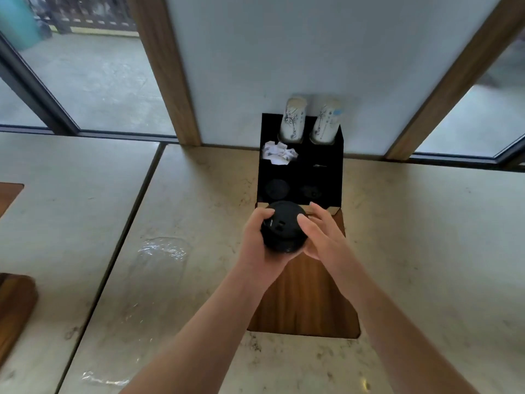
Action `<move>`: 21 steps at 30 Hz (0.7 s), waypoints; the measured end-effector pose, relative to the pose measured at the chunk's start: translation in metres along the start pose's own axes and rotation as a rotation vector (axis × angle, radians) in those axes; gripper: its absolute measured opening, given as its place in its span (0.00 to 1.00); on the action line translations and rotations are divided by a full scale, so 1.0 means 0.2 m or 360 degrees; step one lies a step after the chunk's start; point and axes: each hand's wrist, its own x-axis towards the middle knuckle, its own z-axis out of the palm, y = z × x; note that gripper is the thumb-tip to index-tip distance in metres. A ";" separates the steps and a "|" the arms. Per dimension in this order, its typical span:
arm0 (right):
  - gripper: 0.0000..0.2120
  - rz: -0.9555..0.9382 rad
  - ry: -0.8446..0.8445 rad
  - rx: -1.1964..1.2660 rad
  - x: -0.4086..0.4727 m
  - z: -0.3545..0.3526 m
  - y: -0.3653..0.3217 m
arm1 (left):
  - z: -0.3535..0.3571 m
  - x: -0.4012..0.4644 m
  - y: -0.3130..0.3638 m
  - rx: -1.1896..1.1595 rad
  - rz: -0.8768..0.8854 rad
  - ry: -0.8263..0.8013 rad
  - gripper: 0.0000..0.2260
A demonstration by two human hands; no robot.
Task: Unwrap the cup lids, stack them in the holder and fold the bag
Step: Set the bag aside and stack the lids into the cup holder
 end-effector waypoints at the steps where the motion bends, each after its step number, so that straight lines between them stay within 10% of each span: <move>1: 0.25 0.0114 0.0074 0.0121 0.01 -0.03 0.00 | 0.02 0.03 -0.01 0.0035 0.0022 0.0006 0.22; 21: 0.06 0.0365 0.0310 0.0068 0.46 -0.32 0.22 | -0.09 0.60 -0.08 0.1386 -0.0038 0.0431 0.15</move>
